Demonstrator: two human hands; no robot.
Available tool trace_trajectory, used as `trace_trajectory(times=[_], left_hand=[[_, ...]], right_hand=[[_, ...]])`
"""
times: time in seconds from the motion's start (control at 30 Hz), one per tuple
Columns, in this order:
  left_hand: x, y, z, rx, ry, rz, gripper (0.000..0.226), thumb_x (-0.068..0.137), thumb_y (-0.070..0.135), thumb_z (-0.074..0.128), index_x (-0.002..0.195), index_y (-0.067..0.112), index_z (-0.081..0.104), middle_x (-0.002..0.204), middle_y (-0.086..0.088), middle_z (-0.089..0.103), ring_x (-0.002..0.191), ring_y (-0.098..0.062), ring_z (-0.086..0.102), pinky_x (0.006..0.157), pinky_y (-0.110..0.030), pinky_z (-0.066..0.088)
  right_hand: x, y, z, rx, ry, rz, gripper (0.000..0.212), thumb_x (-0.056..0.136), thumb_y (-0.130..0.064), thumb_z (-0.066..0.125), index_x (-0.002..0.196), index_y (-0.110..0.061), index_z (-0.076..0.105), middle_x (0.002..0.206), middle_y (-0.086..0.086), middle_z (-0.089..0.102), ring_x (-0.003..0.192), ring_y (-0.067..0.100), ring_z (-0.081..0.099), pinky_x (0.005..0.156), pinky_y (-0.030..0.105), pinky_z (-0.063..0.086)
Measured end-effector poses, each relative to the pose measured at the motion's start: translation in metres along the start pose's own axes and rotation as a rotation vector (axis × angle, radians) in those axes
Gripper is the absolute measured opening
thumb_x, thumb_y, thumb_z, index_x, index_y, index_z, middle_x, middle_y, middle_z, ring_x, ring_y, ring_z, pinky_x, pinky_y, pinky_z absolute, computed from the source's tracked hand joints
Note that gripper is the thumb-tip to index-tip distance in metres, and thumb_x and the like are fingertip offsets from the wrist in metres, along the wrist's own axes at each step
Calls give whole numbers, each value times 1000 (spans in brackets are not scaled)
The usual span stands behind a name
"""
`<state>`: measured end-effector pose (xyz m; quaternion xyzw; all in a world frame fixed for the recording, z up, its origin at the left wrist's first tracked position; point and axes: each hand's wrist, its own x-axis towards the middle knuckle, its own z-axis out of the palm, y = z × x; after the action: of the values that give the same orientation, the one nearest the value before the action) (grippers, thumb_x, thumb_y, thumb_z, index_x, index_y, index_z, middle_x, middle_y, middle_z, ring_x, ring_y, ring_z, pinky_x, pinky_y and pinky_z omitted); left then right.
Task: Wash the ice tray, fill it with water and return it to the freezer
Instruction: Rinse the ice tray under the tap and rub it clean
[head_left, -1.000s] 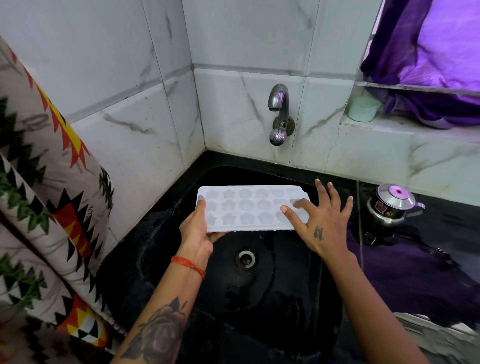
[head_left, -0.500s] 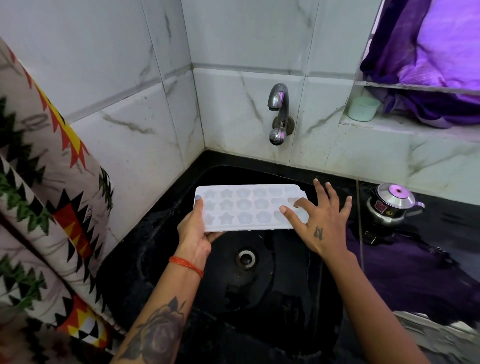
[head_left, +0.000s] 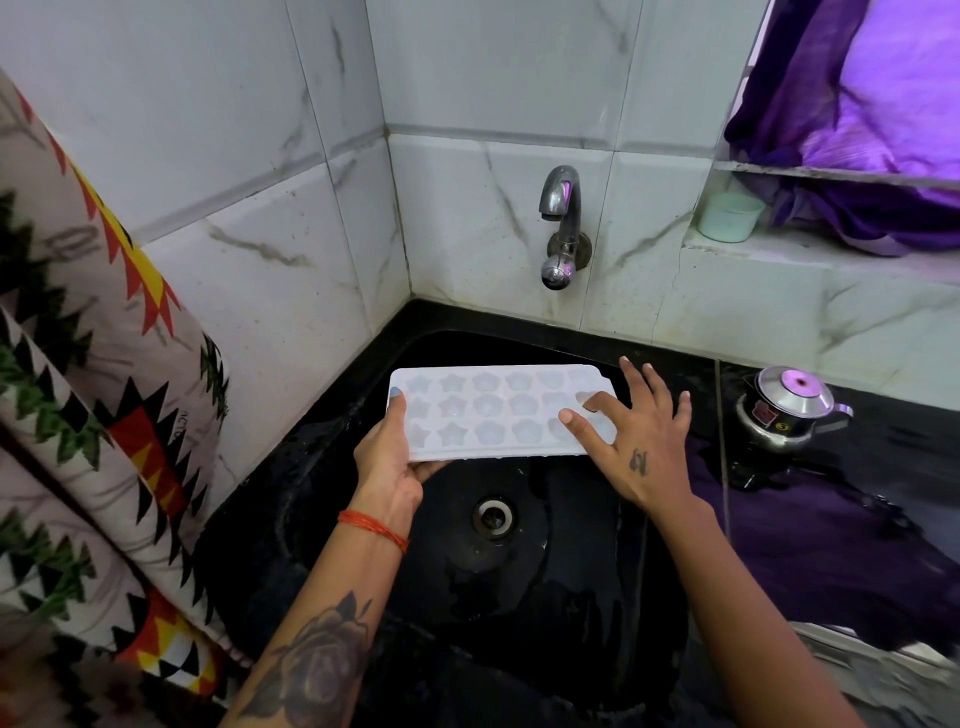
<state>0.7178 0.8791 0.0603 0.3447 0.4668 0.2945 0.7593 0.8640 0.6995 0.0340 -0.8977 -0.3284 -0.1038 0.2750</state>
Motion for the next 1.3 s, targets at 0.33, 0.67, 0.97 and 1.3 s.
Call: trace_trajectory(times=[0.33, 0.67, 0.97, 1.3], left_hand=[[-2, -1, 1, 6, 0, -5, 24, 89, 39, 63, 87, 15, 63, 81, -5, 69, 70, -21, 67, 50, -37, 55], [-3, 1, 2, 12, -1, 2, 24, 89, 39, 63, 87, 15, 63, 82, -5, 68, 70, -21, 67, 50, -36, 56], [-5, 0, 5, 10, 1, 5, 24, 90, 38, 62, 87, 14, 62, 82, -6, 68, 71, -22, 66, 54, -40, 55], [-8, 1, 6, 23, -3, 15, 25, 89, 38, 62, 87, 13, 63, 80, -6, 68, 70, -22, 67, 56, -38, 56]], right_hand=[[-1, -2, -2, 27, -76, 52, 75, 72, -81, 19, 113, -37, 64, 157, 7, 22, 146, 24, 6, 114, 56, -2], [0, 1, -2, 6, -48, 19, 68, 73, -79, 24, 96, -31, 66, 154, 9, 28, 146, 27, 10, 113, 57, -1], [3, -12, -5, 7, 40, -46, 65, 80, -75, 26, 106, -26, 60, 153, 9, 31, 145, 28, 16, 113, 57, 4], [1, -23, 3, -97, -27, -103, 78, 76, -83, 12, 107, -37, 67, 154, 9, 29, 145, 30, 11, 112, 59, -4]])
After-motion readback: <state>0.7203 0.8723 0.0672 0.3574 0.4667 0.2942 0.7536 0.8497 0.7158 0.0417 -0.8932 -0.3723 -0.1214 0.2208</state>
